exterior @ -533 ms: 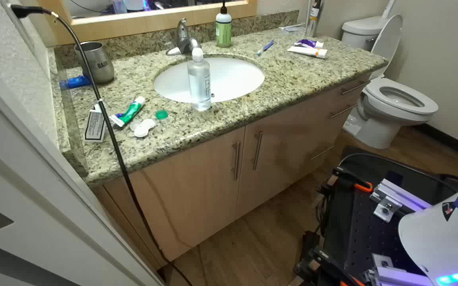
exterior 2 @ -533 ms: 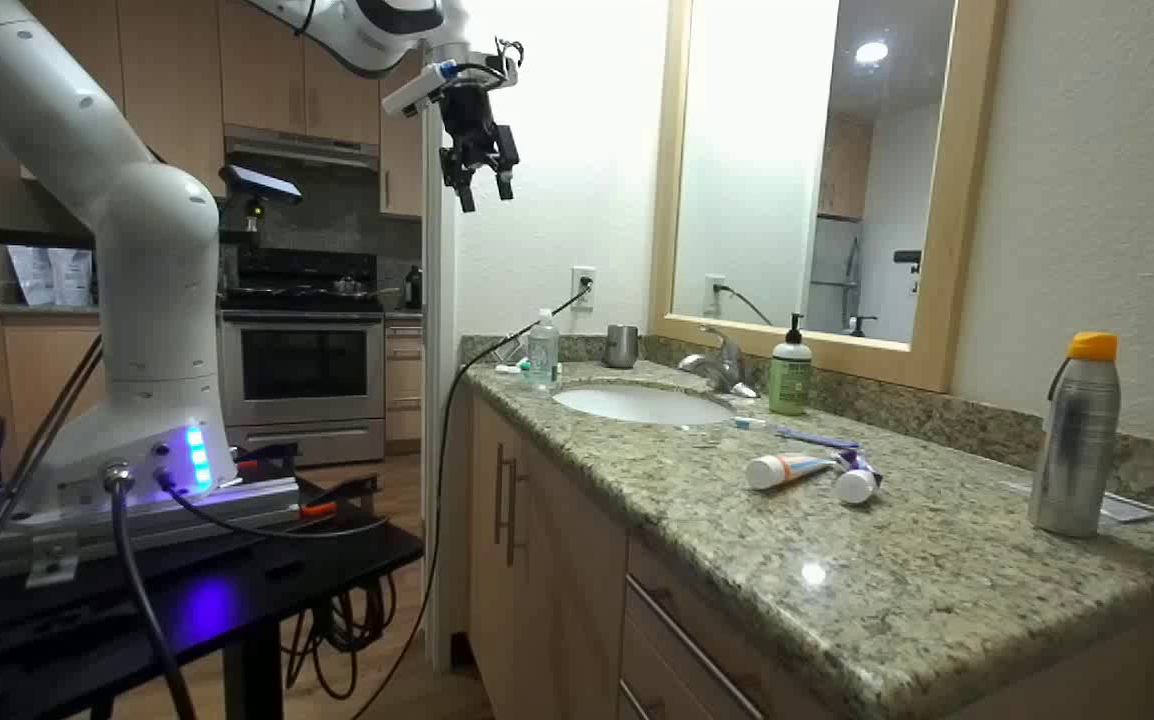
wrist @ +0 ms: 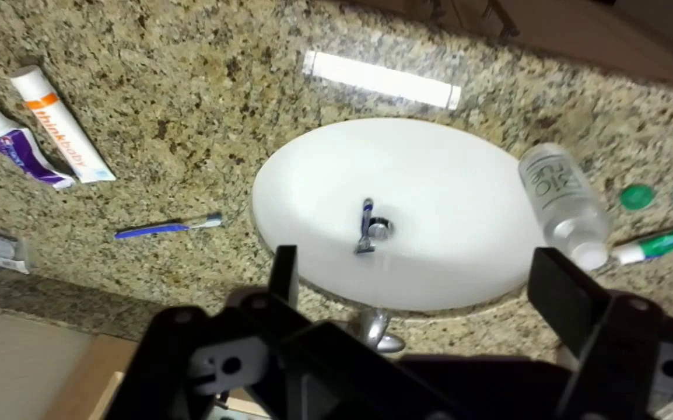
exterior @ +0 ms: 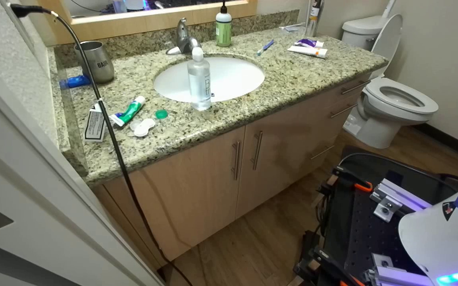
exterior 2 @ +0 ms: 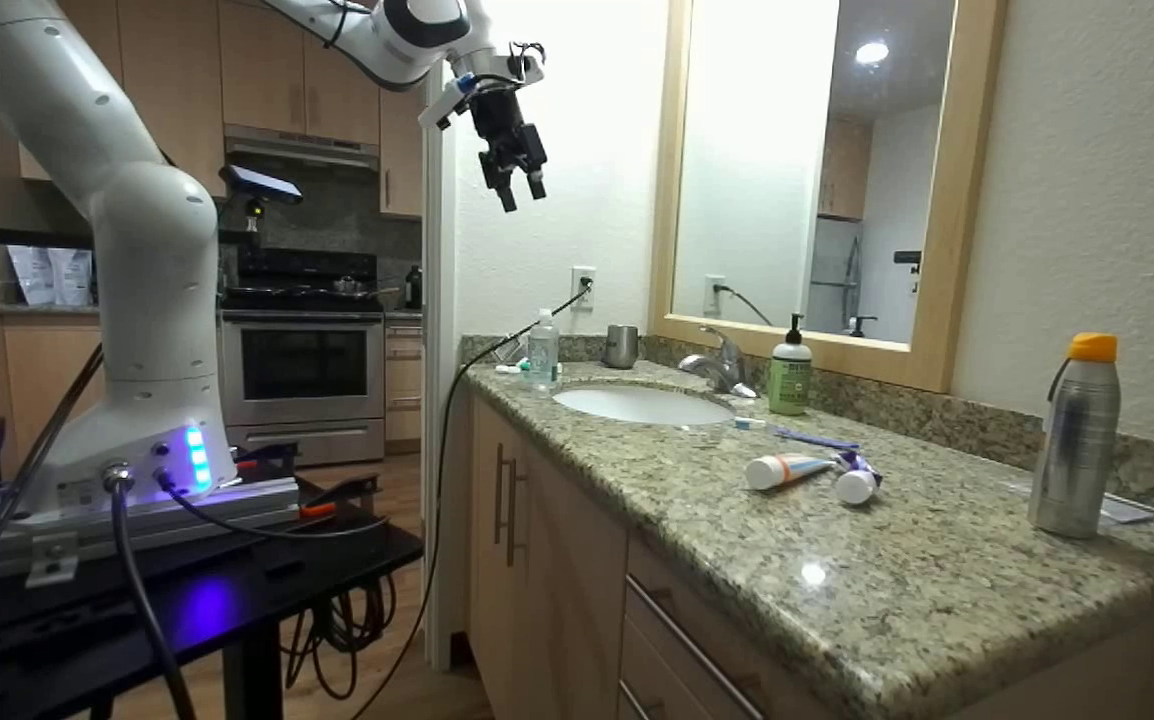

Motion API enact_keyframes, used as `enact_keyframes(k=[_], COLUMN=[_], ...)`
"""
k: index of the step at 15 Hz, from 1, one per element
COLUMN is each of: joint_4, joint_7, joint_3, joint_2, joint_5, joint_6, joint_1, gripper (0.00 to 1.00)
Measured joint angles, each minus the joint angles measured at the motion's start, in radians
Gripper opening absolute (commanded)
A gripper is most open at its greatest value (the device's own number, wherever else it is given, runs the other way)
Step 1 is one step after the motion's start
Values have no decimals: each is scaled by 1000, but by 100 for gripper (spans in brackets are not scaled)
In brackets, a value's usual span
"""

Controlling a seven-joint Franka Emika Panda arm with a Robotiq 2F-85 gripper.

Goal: Move the clear bottle forward

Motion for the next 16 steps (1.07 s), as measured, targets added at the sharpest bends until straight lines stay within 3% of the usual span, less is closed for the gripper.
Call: enact_keyframes(k=[2, 4, 8, 13, 16], joint_4=[89, 158, 189, 255, 267], joint_7=[33, 28, -9, -95, -96], joint_3=[-2, 1, 21, 28, 31], joint_2=[91, 162, 226, 283, 299], joint_5=[6, 6, 11, 128, 134], joint_6=[-5, -85, -243, -477, -491], joint_1=[-14, -14, 4, 60, 66], gripper=[100, 100, 100, 100, 100])
